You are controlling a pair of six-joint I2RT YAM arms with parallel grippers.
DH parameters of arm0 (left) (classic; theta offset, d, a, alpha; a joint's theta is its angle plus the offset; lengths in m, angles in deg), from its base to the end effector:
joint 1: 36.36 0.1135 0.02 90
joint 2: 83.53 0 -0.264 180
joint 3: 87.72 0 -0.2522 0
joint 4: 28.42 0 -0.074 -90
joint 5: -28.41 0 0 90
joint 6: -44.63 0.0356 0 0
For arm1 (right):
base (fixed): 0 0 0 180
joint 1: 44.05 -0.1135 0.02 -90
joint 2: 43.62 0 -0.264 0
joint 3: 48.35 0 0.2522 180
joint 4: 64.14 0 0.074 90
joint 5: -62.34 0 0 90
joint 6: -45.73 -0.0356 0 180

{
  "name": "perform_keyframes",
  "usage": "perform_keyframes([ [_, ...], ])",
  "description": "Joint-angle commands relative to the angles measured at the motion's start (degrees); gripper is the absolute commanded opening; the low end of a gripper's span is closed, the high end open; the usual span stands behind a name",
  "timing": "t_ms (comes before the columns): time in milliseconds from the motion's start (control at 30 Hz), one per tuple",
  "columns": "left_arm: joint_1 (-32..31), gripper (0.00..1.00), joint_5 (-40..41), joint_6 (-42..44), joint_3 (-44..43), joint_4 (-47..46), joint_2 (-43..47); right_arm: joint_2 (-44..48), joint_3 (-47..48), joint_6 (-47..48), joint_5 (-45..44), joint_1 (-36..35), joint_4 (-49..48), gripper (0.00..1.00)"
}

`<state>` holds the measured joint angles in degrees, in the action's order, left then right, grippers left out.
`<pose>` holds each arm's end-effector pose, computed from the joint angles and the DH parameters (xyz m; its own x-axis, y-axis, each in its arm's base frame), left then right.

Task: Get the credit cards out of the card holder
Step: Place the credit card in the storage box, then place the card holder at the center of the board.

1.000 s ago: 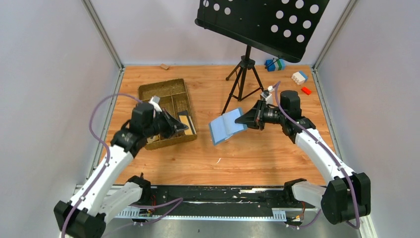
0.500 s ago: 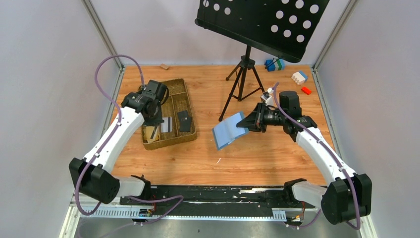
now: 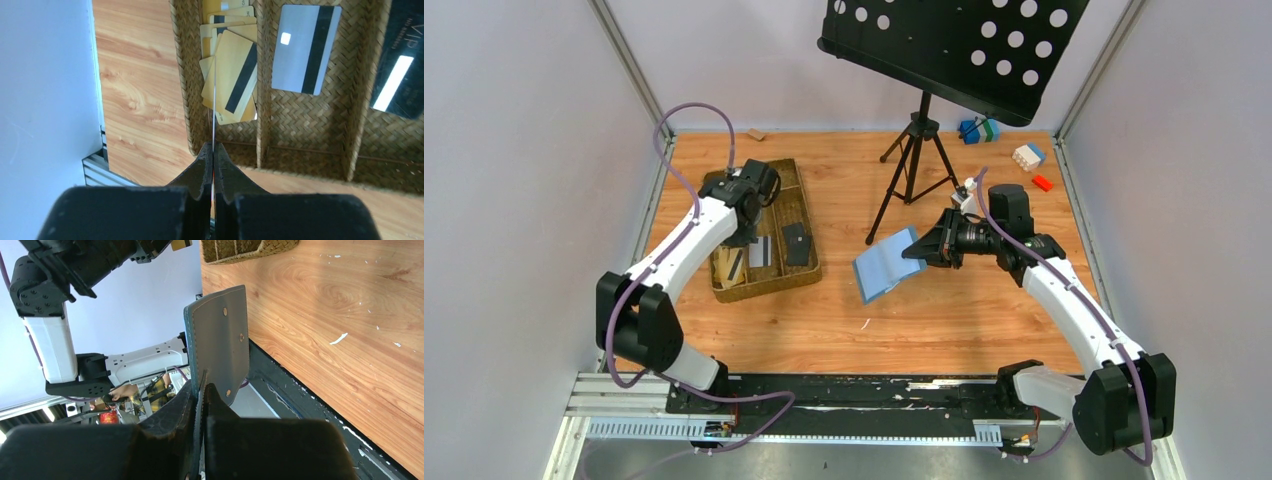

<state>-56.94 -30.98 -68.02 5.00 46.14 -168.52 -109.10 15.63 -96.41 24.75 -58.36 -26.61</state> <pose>0.2693 -0.0817 0.2869 -0.8835 -0.0223 -0.4678 -0.1982 0.9228 0.3303 0.2226 0.0859 0.2868 -0.9644 0.2510 -0.0828 0.0232 0.3923 0.9196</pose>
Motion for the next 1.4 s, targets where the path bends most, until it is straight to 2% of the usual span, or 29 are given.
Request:
perform_keyframes([
  [0, 0.95, 0.00, 4.43, -0.65, 0.51, -2.95, -3.29, 1.54, 2.39, 0.76, 0.31, 0.15, -0.83, 0.00],
  [267, 3.13, 0.00, 5.55, -2.44, 2.91, -4.46, -10.03, 2.36, 1.72, 0.72, 0.39, 0.16, -0.76, 0.00],
  [367, 5.43, 0.01, 3.11, -1.31, 4.33, -7.80, -12.08, 2.53, 1.41, 0.81, 0.39, 0.15, -0.61, 0.00],
  [433, 6.05, 0.12, 1.17, -0.39, 4.09, -8.73, -13.19, 2.61, 1.08, 0.57, 0.38, 0.15, -0.80, 0.00],
  [500, 6.08, 0.40, 0.43, -0.26, 3.10, -6.88, -13.30, 2.77, 1.07, 0.48, 0.44, 0.15, -0.71, 0.00],
  [533, 6.08, 0.47, 0.22, -0.39, 2.75, -5.95, -12.47, 2.80, 1.21, 0.64, 0.44, 0.15, -0.47, 0.00],
  [633, 6.08, 0.54, -1.77, -0.46, 2.69, -4.05, -7.29, 2.89, 1.70, 1.26, 0.25, 0.17, 0.13, 0.00],
  [733, 6.08, 0.58, -9.47, -0.45, 1.95, -2.11, 0.12, 2.77, 1.81, 1.21, 0.13, 0.29, -0.22, 0.00],
  [833, 6.00, 0.77, -20.28, -1.38, 1.22, -0.61, 5.86, 2.42, 1.48, 0.80, 0.26, 0.33, -1.12, 0.00],
  [900, 5.99, 0.92, -30.54, -2.72, 2.38, -2.08, 10.10, 2.28, 0.83, -0.14, 0.64, 0.33, -2.53, 0.00],
  [1000, 5.28, 1.00, -50.52, -9.33, 8.66, -11.68, 17.73, 2.19, -0.98, -3.61, 2.21, 0.32, -8.35, 0.00],
  [1100, 0.69, 1.00, -61.18, -25.73, 19.77, -31.49, 25.25, 2.21, -3.06, -8.53, 3.74, 0.33, -14.42, 0.00],
  [1167, -4.66, 1.00, -61.90, -38.79, 27.92, -49.68, 29.35, 2.19, -3.28, -9.77, 3.96, 0.33, -15.75, 0.00],
  [1233, -8.96, 1.00, -58.86, -46.45, 33.28, -60.81, 31.05, 2.19, -3.48, -11.65, 4.60, 0.35, -17.21, 0.00],
  [1367, -12.79, 1.00, -55.26, -49.97, 35.24, -66.28, 31.38, 2.06, -5.22, -18.54, 6.41, 0.25, -24.21, 0.00],
])
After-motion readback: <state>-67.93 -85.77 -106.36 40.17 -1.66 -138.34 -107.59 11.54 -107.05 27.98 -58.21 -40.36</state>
